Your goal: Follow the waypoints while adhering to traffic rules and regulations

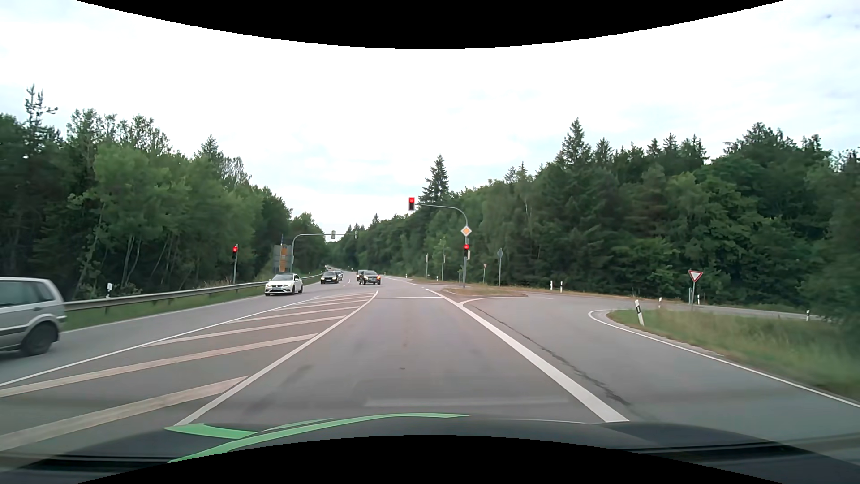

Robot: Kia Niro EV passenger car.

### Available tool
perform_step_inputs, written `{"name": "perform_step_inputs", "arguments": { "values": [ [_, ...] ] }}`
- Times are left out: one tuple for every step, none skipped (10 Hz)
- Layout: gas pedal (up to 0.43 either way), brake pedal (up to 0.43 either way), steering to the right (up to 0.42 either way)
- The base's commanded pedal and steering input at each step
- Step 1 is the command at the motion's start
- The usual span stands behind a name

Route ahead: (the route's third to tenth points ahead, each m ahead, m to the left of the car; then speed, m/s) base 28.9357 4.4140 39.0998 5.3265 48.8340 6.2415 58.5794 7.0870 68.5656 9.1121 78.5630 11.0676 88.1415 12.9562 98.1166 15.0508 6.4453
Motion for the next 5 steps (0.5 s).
{"name": "perform_step_inputs", "arguments": {
  "values": [
    [0.000,0.201,-0.011],
    [0.000,0.201,-0.012],
    [0.000,0.201,-0.012],
    [0.000,0.201,-0.011],
    [0.000,0.201,-0.011]
  ]
}}
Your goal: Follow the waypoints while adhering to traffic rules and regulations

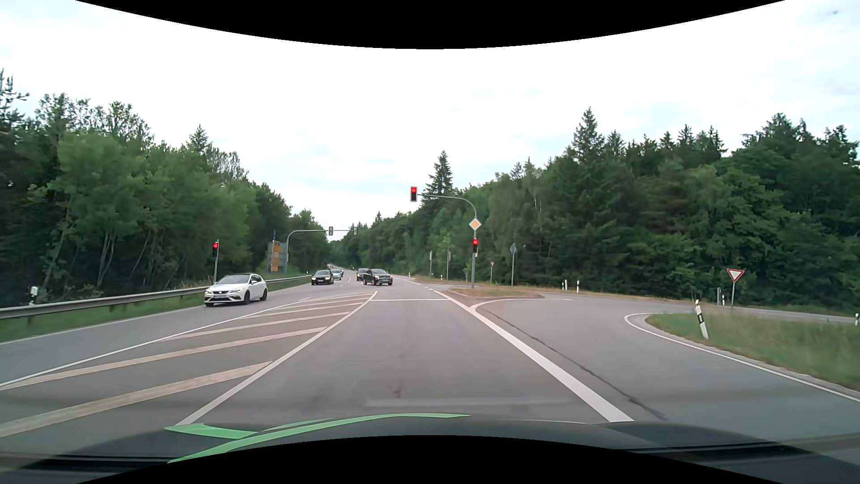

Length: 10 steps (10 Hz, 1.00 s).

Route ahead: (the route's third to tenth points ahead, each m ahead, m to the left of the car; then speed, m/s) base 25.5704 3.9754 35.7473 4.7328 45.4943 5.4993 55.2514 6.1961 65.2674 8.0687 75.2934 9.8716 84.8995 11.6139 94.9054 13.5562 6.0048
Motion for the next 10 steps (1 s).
{"name": "perform_step_inputs", "arguments": {
  "values": [
    [0.000,0.201,-0.010],
    [0.000,0.201,-0.011],
    [0.000,0.201,-0.010],
    [0.000,0.201,-0.011],
    [0.000,0.201,-0.010],
    [0.000,0.207,-0.011],
    [0.000,0.207,-0.011],
    [0.000,0.213,-0.010],
    [0.000,0.213,-0.011],
    [0.000,0.220,-0.010]
  ]
}}
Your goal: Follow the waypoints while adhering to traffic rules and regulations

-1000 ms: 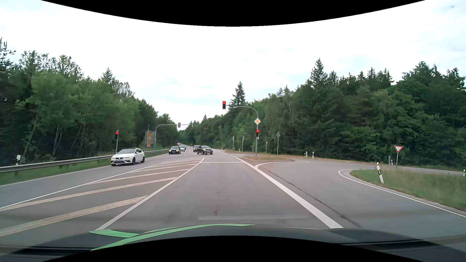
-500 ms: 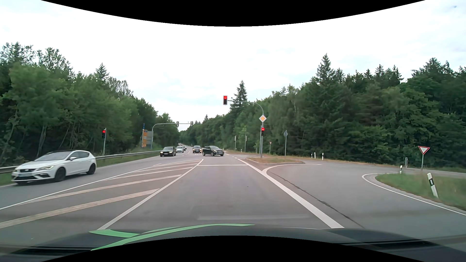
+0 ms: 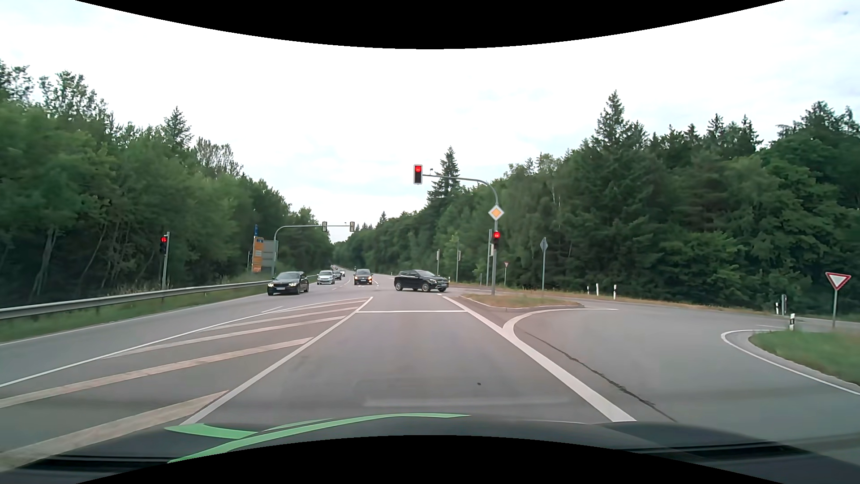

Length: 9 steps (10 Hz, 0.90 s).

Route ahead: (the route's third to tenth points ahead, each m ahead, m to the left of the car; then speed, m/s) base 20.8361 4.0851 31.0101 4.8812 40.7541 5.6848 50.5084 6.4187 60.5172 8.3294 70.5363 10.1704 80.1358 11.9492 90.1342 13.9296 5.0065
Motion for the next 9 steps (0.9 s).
{"name": "perform_step_inputs", "arguments": {
  "values": [
    [0.000,0.220,-0.010],
    [0.000,0.220,-0.011],
    [0.000,0.226,-0.010],
    [0.000,0.226,-0.010],
    [0.000,0.226,-0.010],
    [0.000,0.226,-0.010],
    [0.000,0.226,-0.011],
    [0.000,0.226,-0.010],
    [0.000,0.220,-0.011]
  ]
}}
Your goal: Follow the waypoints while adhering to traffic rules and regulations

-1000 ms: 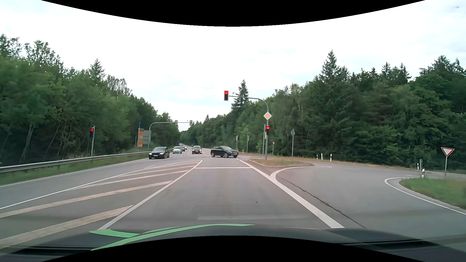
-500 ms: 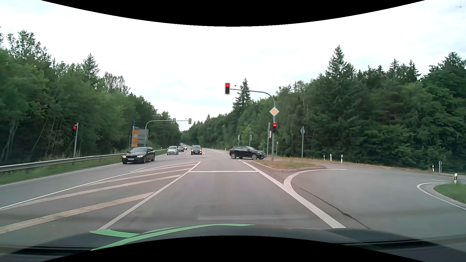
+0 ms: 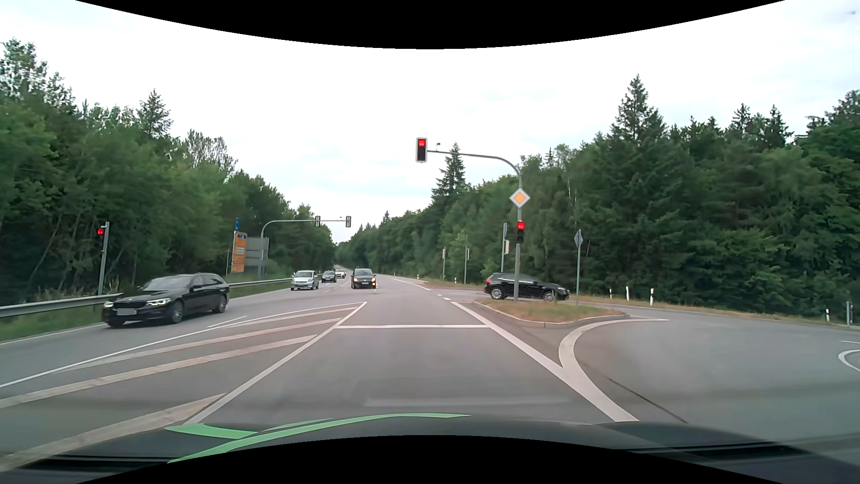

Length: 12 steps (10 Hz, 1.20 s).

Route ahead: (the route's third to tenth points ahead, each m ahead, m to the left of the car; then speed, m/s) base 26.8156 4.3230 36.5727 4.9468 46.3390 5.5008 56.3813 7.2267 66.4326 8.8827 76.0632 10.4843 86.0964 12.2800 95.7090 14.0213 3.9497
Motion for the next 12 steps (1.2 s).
{"name": "perform_step_inputs", "arguments": {
  "values": [
    [0.000,0.213,-0.011],
    [0.000,0.213,-0.011],
    [0.000,0.207,-0.011],
    [0.000,0.207,-0.011],
    [0.000,0.201,-0.010],
    [0.000,0.201,-0.006],
    [0.000,0.201,-0.005],
    [0.000,0.195,-0.006],
    [0.000,0.201,-0.006],
    [0.000,0.201,-0.005],
    [0.000,0.201,-0.002],
    [0.000,0.201,0.001]
  ]
}}
